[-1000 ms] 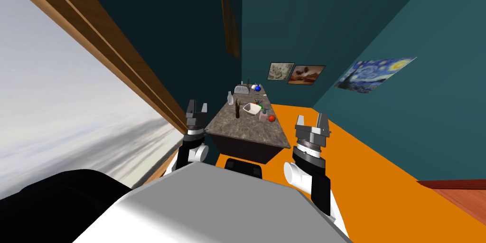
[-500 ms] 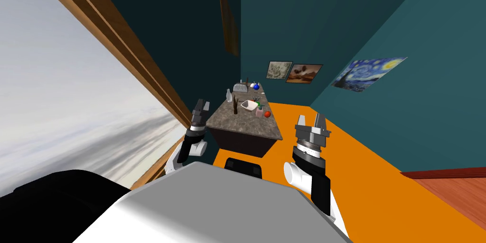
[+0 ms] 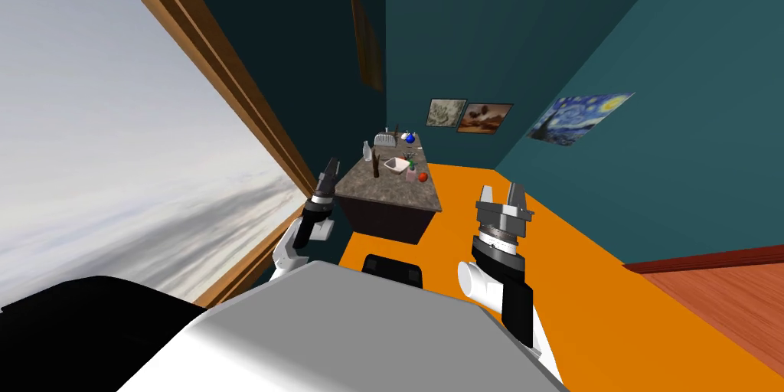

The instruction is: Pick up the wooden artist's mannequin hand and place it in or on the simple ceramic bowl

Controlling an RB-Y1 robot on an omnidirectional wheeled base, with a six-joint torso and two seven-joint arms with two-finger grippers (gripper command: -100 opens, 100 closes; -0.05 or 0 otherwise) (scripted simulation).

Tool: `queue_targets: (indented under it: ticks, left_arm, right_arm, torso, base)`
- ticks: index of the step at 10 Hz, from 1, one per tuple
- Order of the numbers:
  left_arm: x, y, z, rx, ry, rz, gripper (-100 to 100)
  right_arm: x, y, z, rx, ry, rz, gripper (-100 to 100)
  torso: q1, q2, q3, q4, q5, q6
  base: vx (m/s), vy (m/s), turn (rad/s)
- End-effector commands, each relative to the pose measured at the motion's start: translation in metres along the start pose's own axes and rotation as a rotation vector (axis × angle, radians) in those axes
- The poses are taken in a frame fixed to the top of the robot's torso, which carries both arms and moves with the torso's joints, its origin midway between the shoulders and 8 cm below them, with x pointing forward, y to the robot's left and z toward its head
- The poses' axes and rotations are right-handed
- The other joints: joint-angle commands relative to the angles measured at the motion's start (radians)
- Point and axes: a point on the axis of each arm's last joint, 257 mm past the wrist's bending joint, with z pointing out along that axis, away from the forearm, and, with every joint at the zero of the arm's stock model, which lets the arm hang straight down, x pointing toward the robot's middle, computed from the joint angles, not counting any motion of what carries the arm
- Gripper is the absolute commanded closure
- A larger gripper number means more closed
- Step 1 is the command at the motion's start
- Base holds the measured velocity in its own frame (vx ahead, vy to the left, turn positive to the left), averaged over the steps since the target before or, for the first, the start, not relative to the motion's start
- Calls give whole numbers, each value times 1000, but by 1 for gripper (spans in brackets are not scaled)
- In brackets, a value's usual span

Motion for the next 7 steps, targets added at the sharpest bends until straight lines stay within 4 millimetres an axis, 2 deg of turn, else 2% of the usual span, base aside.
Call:
queue_targets:
  ticks: [1, 4, 7]
  left_arm:
    - [3, 11, 5, -5, 16, 73, -100]
    - [7, 40, 15, -38, 37, 208, -100]
    - [9, 75, 23, -90, 55, 343, -100]
  right_arm:
    - [0, 0, 0, 0, 0, 0, 0]
    - [0, 0, 0, 0, 0, 0, 0]
    - [0, 0, 0, 0, 0, 0, 0]
  torso:
    - [0, 0, 0, 0, 0, 0]
    - [1, -2, -1, 0, 0, 0]
    - [2, -6, -3, -1, 0, 0]
  base:
    - [-199, -153, -9]
    - [-151, -111, -18]
    - [-92, -96, -30]
